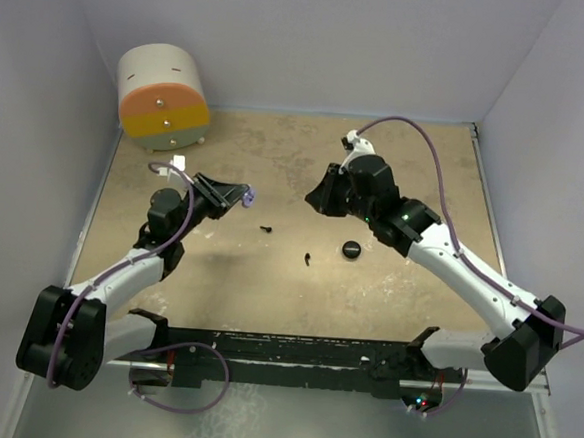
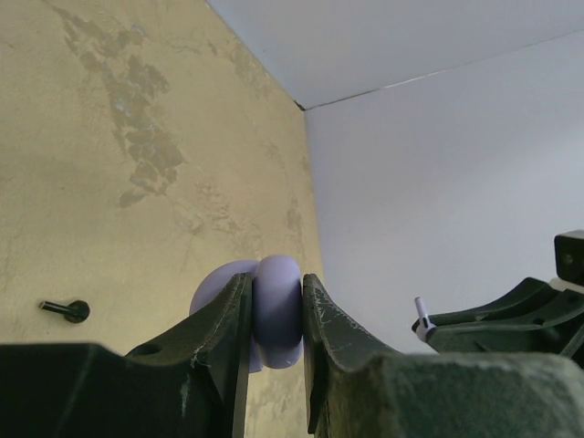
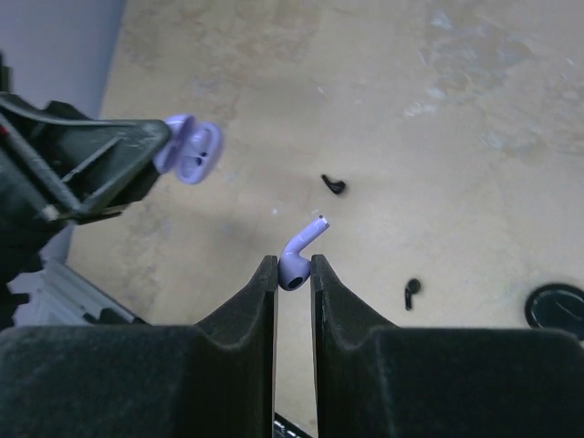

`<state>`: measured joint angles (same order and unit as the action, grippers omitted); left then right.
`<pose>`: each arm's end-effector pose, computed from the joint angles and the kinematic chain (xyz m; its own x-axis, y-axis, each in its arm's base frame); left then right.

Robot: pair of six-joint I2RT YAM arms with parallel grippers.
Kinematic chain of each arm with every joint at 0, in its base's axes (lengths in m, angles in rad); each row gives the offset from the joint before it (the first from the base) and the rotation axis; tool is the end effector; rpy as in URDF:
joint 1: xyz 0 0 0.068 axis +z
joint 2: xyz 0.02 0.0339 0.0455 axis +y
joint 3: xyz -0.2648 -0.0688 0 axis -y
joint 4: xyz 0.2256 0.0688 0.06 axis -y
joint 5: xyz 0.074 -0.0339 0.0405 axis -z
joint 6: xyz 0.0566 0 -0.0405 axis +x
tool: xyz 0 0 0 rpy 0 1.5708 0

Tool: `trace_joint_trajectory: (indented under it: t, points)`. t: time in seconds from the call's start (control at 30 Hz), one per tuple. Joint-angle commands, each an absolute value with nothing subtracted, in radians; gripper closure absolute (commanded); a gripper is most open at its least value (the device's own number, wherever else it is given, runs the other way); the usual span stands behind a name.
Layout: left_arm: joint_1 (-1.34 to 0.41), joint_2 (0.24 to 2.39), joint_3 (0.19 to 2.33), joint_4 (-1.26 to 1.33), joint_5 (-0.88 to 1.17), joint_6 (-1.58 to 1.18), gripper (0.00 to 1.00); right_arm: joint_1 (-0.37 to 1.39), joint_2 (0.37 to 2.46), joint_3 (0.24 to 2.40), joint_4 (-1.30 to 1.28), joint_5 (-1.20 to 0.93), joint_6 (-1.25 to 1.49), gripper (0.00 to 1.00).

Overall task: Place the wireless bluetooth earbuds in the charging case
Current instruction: Place the earbud in the charging case.

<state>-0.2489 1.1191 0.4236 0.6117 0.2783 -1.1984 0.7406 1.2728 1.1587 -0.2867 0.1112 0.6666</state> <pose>0.2327 -0.0752 0.2425 -0.4973 -0.7977 -0.3412 0.1072 0.3337 -0.9366 0.2206 0.1932 0.3497 -0.5943 0.2893 -0.7504 -0.2897 0.7934 0.5353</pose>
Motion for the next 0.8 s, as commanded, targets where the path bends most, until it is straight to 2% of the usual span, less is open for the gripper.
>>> trace_joint_trajectory:
  t: [0.0,0.3,0.53,0.77]
  points:
    - [-0.241,1.164,0.492,0.718,0.330,-1.238,1.00,0.685,1.315,1.279,-0.249,-0.141,0.597,1.00]
    - [-0.241,1.207,0.535,0.734,0.387,-1.225,1.00,0.587,1.424,1.388,-0.207,-0.499,0.622,1.00]
    - [-0.241,1.226,0.526,0.759,0.428,-1.219,1.00,0.532,1.463,1.361,-0.144,-0.714,0.661,1.00]
    - [-0.241,1.231,0.501,0.783,0.431,-1.212,1.00,0.495,1.498,1.338,-0.103,-0.841,0.684,1.00]
